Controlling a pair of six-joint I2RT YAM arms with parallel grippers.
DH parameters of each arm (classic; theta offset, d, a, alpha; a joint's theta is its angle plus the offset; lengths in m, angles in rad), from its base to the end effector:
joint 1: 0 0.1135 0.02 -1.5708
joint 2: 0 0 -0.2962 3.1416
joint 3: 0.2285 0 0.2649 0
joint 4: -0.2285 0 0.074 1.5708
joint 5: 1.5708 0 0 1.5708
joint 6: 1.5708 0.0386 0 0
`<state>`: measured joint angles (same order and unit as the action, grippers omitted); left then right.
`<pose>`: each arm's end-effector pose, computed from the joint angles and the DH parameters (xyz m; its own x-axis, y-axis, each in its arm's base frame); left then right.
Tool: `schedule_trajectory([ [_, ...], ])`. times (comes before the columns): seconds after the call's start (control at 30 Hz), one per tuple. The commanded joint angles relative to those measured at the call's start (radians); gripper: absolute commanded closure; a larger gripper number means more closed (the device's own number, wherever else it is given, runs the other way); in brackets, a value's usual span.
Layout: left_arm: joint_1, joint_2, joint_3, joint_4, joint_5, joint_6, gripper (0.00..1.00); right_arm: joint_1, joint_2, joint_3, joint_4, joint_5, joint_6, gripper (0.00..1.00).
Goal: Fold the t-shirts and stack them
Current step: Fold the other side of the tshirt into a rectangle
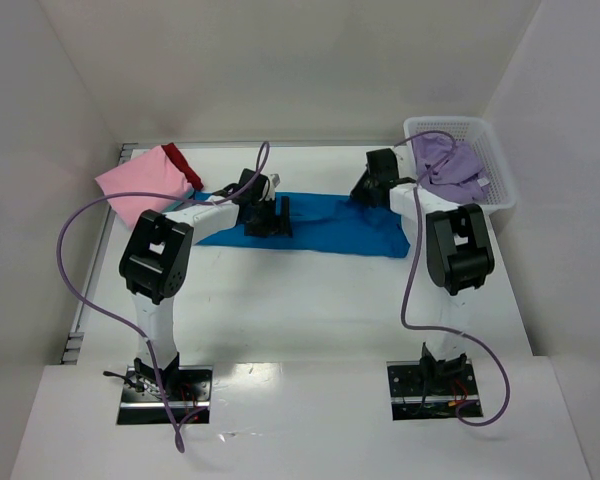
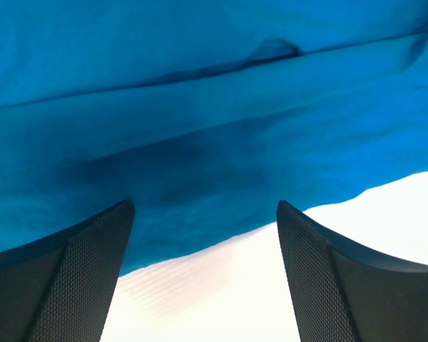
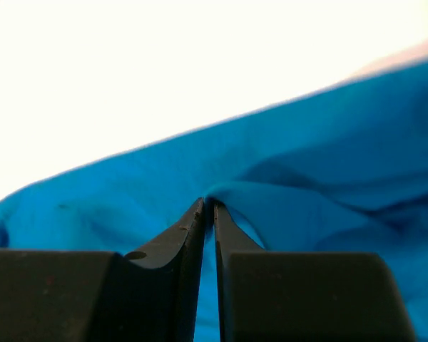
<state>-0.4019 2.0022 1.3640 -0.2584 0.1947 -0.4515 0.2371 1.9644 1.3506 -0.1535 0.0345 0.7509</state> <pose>0.4174 -0.1855 0.1896 -0.8629 -0.0984 -0.4958 0.1317 0.9033 -0.4084 0.4475 0.1068 0.2093 -0.6370 0.5476 -0.5426 0.3064 0.8257 0.4736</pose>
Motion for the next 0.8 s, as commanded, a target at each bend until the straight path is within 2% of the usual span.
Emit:
schedule_trajectory([
  [0.0, -0.005, 0.052, 0.006, -0.013, -0.001, -0.003, 0.11, -0.009, 0.027, 0.088, 0.009, 0.025, -0.038, 0.85],
  [0.13, -0.005, 0.061, 0.015, -0.013, -0.001, -0.003, 0.11, -0.009, 0.066, 0.142, 0.000, 0.025, -0.059, 0.85],
  [0.27, -0.005, 0.061, 0.015, -0.013, -0.001, -0.003, 0.11, -0.009, 0.090, 0.182, -0.018, 0.025, -0.079, 0.77],
  [0.4, -0.005, 0.061, 0.024, -0.013, 0.008, -0.003, 0.11, -0.018, 0.071, 0.191, -0.037, 0.048, -0.088, 0.58],
  [0.43, 0.004, 0.061, 0.024, -0.013, 0.008, -0.003, 0.11, -0.018, 0.062, 0.191, -0.047, 0.068, -0.099, 0.49],
  [0.47, 0.005, 0.061, 0.024, -0.022, 0.008, -0.003, 0.11, -0.018, 0.035, 0.180, -0.047, 0.079, -0.113, 0.46],
  [0.6, 0.005, 0.061, 0.033, -0.022, 0.008, -0.003, 0.11, -0.050, -0.082, 0.110, -0.047, 0.102, -0.113, 0.43],
  [0.77, 0.005, 0.070, 0.043, -0.022, 0.026, -0.003, 0.10, -0.059, -0.205, -0.057, 0.011, 0.123, -0.104, 0.42],
])
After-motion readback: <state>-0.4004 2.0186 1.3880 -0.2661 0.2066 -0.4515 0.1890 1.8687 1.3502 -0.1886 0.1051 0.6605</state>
